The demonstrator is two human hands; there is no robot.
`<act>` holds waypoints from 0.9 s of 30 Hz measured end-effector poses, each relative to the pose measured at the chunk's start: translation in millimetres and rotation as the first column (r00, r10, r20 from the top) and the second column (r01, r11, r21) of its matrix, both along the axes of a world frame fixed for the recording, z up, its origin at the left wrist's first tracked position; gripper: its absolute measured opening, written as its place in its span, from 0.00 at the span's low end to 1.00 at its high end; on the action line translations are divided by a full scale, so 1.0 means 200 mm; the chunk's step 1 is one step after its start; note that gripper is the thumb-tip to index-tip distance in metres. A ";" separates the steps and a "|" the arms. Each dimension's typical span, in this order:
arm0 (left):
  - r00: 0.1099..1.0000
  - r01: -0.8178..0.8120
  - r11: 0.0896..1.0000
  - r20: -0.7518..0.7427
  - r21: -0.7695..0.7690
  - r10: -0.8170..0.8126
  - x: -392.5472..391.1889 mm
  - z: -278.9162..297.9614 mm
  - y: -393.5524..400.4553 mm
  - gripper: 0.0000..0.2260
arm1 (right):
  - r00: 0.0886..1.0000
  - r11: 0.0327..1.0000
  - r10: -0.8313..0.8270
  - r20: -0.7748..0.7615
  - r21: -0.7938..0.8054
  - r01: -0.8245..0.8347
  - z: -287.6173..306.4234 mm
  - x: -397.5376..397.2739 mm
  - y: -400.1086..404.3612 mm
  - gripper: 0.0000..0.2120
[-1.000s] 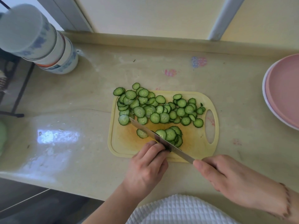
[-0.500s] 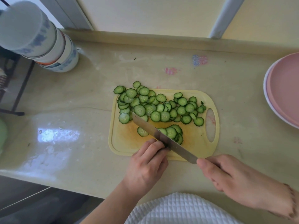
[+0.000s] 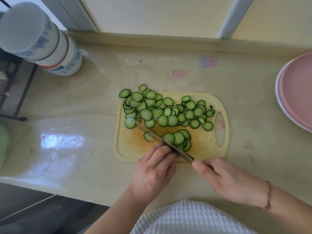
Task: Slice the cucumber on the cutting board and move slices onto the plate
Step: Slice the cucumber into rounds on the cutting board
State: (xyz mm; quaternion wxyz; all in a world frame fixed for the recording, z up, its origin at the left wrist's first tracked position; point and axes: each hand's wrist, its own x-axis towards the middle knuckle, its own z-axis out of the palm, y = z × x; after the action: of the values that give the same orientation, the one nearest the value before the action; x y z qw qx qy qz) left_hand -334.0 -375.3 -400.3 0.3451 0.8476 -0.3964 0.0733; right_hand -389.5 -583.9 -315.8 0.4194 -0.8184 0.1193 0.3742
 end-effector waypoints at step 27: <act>0.999 -0.034 0.999 0.041 -0.021 0.035 0.00 -0.01 0.00 0.03 | 0.999 1.000 -0.011 0.046 0.029 0.010 0.10 -0.02 -0.04 0.30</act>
State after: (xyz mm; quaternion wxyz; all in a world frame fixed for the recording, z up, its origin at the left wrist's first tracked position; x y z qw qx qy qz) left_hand -334.5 -374.8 -401.7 0.3439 0.8491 -0.3881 0.1008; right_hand -394.4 -591.8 -296.8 0.4356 -0.8201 0.1086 0.3547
